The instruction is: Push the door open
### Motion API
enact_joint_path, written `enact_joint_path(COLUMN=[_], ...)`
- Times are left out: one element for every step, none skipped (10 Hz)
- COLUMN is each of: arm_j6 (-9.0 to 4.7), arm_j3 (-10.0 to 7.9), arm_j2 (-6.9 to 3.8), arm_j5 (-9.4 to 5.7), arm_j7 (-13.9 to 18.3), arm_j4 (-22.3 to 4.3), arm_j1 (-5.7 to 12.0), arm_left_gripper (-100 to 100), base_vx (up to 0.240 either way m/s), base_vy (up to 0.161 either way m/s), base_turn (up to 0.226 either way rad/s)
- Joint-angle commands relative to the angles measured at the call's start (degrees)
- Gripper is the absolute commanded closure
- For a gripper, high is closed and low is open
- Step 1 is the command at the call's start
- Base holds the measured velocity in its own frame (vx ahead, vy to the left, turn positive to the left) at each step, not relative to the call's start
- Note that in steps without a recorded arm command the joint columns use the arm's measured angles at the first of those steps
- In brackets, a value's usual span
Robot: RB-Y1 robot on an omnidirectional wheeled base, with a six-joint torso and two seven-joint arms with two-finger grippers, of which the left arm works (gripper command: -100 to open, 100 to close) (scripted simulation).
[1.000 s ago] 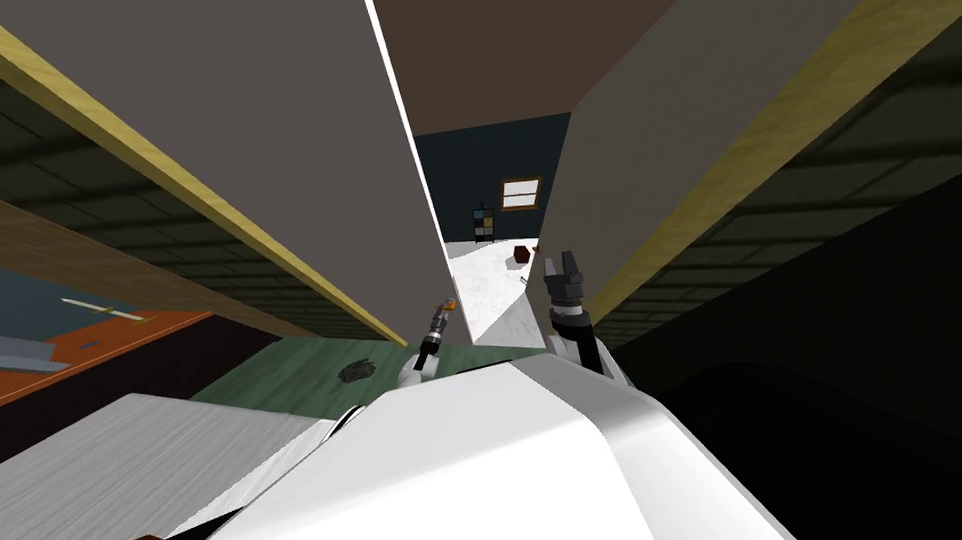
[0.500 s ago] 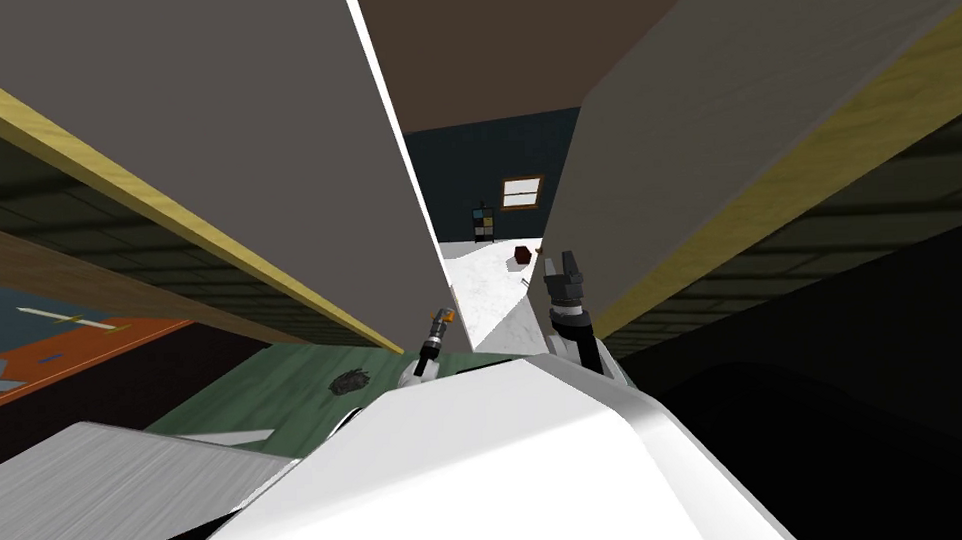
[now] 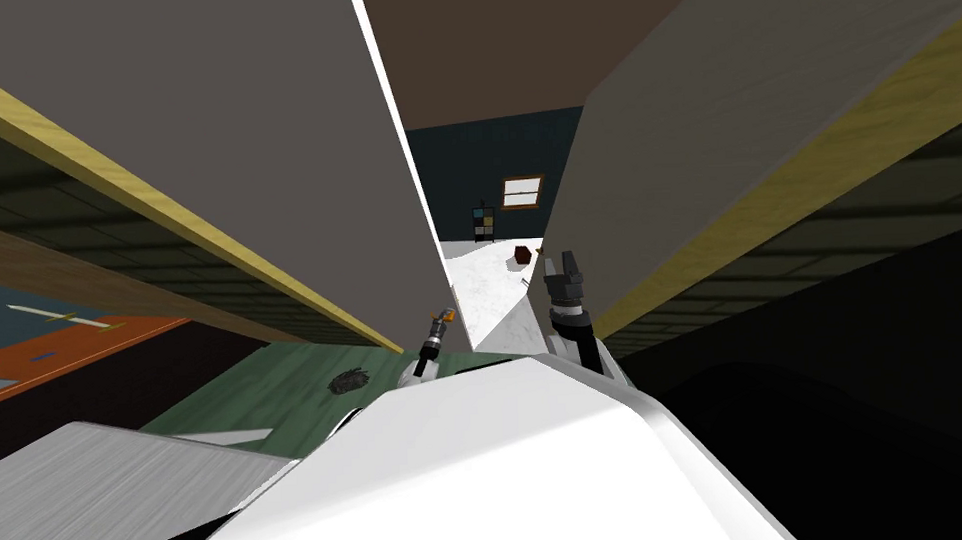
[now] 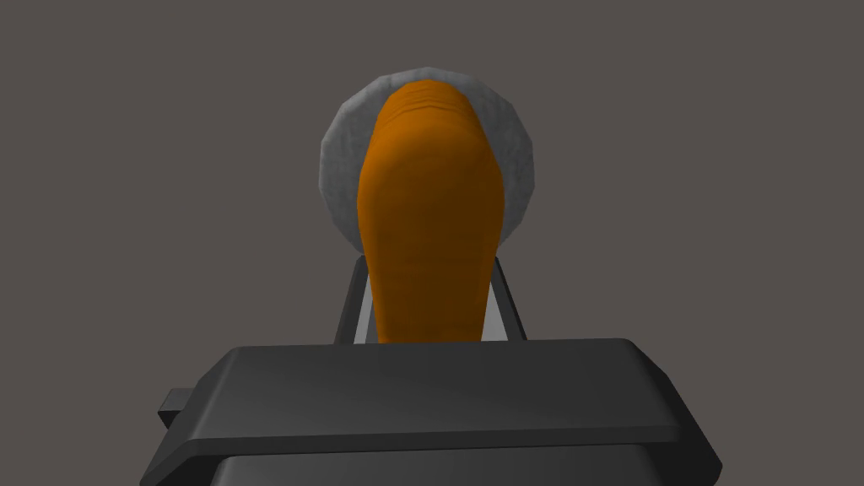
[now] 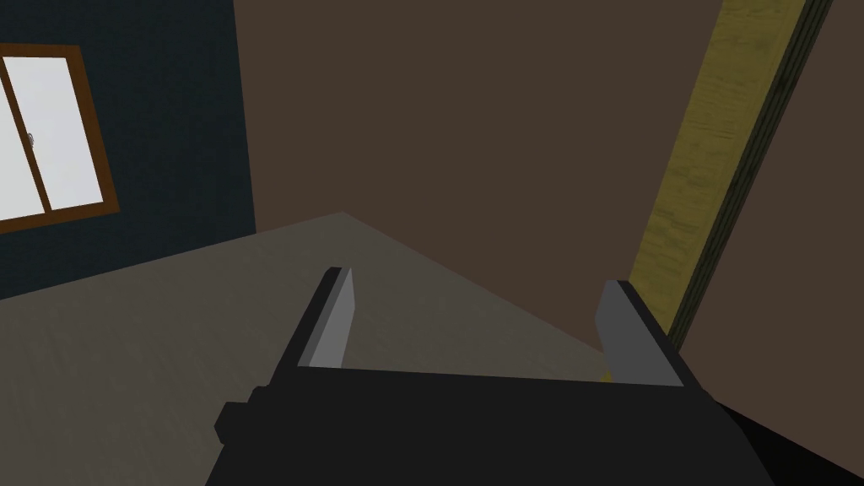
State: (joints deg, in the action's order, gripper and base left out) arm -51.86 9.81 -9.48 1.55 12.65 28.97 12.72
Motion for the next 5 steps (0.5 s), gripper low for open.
enact_joint_path(arm_j6=[-0.21, -0.21, 0.11, 0.17, 0.21], arm_j3=[0.06, 0.06, -0.68, -1.05, -1.26], arm_j2=[0.11, 0.11, -0.04, -0.06, -0.08], arm_j5=[0.02, 0.02, -0.40, -0.62, -0.75], arm_j7=[0.0, 0.0, -0.3, -0.5, -0.6], arm_j4=[0.1, 0.1, -0.1, -0.1, -0.2], arm_j1=[0.09, 0.09, -0.02, -0.02, -0.03], arm_left_gripper=[100, 100, 100, 100, 100], base_vx=[0.000, 0.000, 0.090, 0.151, 0.171], base_vy=[0.000, 0.000, -0.049, -0.074, -0.065], base_turn=[0.000, 0.000, 0.033, 0.055, 0.035])
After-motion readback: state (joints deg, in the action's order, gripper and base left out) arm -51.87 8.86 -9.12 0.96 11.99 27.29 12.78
